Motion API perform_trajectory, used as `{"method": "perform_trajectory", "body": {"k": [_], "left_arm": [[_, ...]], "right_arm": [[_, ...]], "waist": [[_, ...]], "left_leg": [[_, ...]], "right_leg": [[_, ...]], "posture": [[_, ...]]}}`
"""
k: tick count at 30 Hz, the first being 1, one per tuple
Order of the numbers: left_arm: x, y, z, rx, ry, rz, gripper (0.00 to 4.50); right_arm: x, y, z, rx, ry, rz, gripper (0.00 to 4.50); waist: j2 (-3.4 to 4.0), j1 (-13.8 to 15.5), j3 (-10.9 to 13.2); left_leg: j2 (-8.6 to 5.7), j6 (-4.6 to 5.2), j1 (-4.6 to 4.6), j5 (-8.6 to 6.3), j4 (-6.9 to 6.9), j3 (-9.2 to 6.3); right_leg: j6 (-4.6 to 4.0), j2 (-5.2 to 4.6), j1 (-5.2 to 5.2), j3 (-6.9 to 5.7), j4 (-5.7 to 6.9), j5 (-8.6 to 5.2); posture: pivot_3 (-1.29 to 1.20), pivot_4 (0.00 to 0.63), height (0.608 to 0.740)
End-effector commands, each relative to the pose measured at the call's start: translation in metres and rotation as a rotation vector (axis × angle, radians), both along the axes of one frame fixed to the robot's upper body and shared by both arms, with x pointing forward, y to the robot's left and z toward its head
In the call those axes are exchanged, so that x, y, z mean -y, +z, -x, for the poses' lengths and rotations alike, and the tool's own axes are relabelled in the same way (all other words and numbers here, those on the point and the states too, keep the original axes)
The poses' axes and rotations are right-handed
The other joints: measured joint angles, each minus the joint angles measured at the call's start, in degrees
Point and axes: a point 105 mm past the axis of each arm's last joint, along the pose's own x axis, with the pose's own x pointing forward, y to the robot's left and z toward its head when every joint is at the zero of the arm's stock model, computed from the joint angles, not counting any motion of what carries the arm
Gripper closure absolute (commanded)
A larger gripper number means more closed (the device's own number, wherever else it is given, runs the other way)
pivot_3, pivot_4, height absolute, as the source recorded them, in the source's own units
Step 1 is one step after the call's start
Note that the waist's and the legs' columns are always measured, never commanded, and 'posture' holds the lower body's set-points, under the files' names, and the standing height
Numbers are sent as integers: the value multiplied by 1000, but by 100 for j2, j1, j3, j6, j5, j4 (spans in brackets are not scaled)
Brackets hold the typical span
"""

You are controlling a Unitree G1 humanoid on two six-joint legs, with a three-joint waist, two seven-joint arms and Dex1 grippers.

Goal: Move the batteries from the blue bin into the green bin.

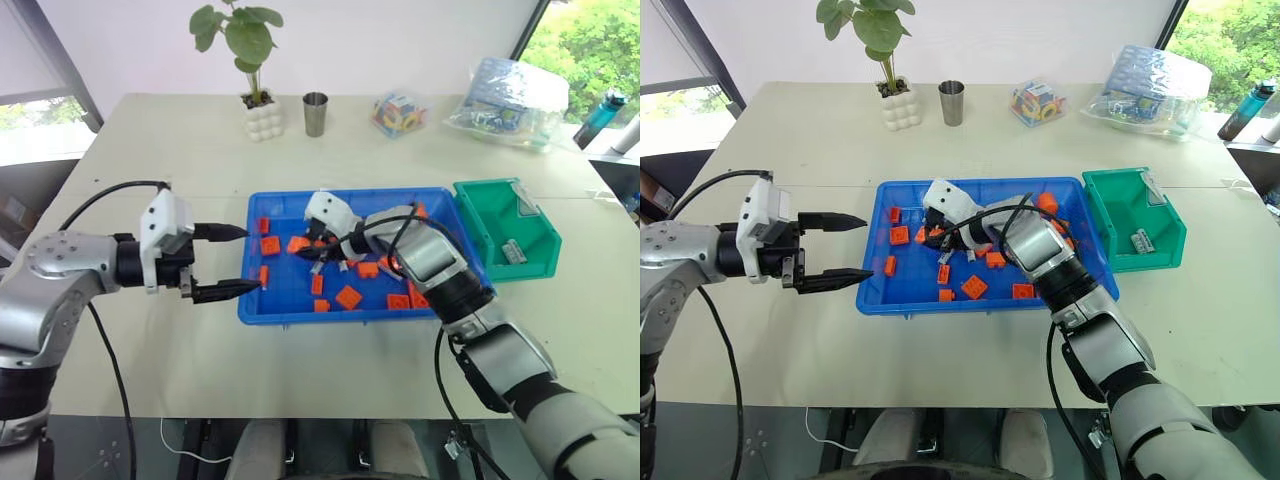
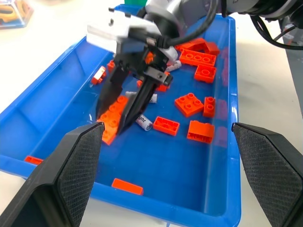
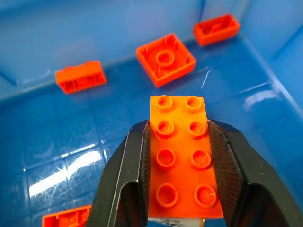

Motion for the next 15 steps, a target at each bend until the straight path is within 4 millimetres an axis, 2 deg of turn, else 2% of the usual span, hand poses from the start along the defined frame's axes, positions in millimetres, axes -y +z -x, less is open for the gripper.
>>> {"method": "perform_trajectory", "body": {"k": [1,5,7,10,15], "left_arm": [[3,7,0,50,-15,-4,0],[5,7,-1,54,-19,-2,0],[6,7,-2,57,-21,2,0],[7,7,-2,53,-29,6,0],[8,6,-1,52,-29,7,0]], "right_arm": [[17,26,-10,78,-37,-35,3305],[34,20,-15,56,-69,-33,3305],[35,19,-15,39,-80,-59,2231],[29,27,-15,82,-54,-89,910],[34,40,-13,96,-68,-119,910]], "waist": [[0,8,0],[0,0,0],[0,-10,0],[1,-28,1],[2,4,2]], "left_leg": [[0,0,0,0,0,0],[-1,0,0,0,0,1],[0,0,0,0,-2,1],[1,0,0,0,-3,4],[1,-1,-2,1,-4,7]], "right_leg": [[0,0,0,0,0,0],[0,-1,0,0,-2,0],[0,0,-2,0,-1,0],[0,0,-4,1,0,0],[0,-1,-6,3,0,0]], "posture": [[0,150,699],[0,150,699],[0,150,699],[0,150,699],[0,150,699]]}}
